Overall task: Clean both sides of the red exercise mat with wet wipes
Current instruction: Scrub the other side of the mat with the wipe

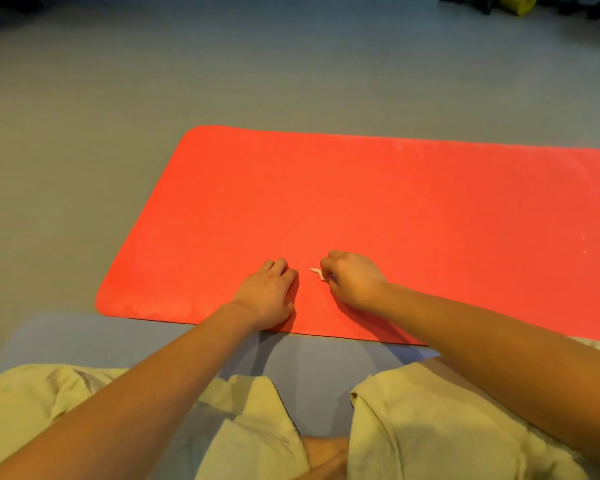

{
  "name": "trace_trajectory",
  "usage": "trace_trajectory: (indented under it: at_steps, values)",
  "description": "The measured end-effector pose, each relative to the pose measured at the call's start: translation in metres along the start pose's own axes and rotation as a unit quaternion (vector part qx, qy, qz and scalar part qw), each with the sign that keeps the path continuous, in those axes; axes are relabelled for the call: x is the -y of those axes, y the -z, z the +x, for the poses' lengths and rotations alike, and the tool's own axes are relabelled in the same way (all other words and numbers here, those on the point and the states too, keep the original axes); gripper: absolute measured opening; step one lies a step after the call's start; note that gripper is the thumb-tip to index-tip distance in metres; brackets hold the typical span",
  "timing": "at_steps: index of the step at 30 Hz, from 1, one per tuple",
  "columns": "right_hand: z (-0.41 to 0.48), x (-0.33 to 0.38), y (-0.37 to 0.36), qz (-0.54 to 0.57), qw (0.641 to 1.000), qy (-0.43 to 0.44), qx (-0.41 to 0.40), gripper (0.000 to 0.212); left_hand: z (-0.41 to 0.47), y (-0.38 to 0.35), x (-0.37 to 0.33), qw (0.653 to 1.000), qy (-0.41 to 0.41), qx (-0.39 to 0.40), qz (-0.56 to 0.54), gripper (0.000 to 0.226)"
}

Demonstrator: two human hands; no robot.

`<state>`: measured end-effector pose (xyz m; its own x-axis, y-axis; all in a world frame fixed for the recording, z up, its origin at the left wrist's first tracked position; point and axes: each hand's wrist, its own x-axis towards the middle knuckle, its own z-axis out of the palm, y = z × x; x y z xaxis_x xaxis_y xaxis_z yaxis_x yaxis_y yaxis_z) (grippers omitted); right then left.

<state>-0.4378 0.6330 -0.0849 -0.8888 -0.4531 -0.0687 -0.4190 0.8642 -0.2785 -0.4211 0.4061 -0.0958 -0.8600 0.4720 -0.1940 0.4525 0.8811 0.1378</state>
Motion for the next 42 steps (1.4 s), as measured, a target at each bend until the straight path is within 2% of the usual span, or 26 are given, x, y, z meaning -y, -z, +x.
trace_trajectory:
  at_steps: [4,6,9,12,16,20,23,25,27,31,33,38,42]
  values:
    - [-0.027,0.015,-0.004,-0.010,0.995,0.073,0.062,0.013,-0.008,0.001,-0.003,1.000,0.001,0.020,-0.020,0.071]
    - [-0.040,0.021,-0.007,0.001,0.990,0.104,0.096,0.012,-0.011,0.003,-0.003,0.999,-0.004,0.037,-0.022,0.086]
    - [-0.038,0.021,-0.003,0.018,0.989,0.081,0.119,0.010,-0.015,0.006,-0.002,0.997,-0.018,0.071,0.004,0.107]
    - [-0.031,0.023,0.002,0.017,0.993,0.040,0.108,0.010,-0.019,0.005,0.000,0.996,-0.037,0.066,0.037,0.099]
    - [-0.028,0.025,0.000,-0.022,0.997,0.017,0.076,0.009,-0.027,0.009,-0.006,0.990,-0.108,0.026,0.085,0.071]
    - [-0.035,0.030,0.008,-0.078,0.986,0.005,0.144,0.012,-0.038,0.014,-0.027,0.982,-0.150,0.009,0.111,0.047]
    - [-0.048,0.037,0.020,-0.096,0.975,-0.027,0.200,0.018,-0.046,0.013,-0.038,0.975,-0.152,-0.014,0.160,0.047]
    - [-0.059,0.040,0.027,-0.093,0.972,-0.051,0.210,0.039,-0.049,0.015,-0.034,0.974,-0.140,-0.042,0.171,0.053]
    - [-0.069,0.043,0.027,-0.132,0.972,-0.055,0.188,0.051,-0.051,0.023,-0.025,0.975,-0.132,-0.067,0.168,0.048]
    - [-0.078,0.045,0.025,-0.123,0.982,-0.073,0.126,0.039,-0.045,0.062,-0.020,0.967,-0.162,-0.093,0.174,0.022]
    - [-0.081,0.050,0.030,-0.116,0.985,-0.080,0.099,0.037,-0.039,0.088,-0.027,0.963,-0.173,-0.070,0.193,0.017]
    - [-0.077,0.063,0.041,-0.128,0.987,-0.097,0.002,0.045,-0.031,0.133,-0.030,0.959,-0.140,-0.062,0.237,0.027]
    - [-0.062,0.069,0.049,-0.136,0.984,-0.111,-0.026,0.053,-0.030,0.143,-0.018,0.961,-0.111,-0.082,0.240,0.030]
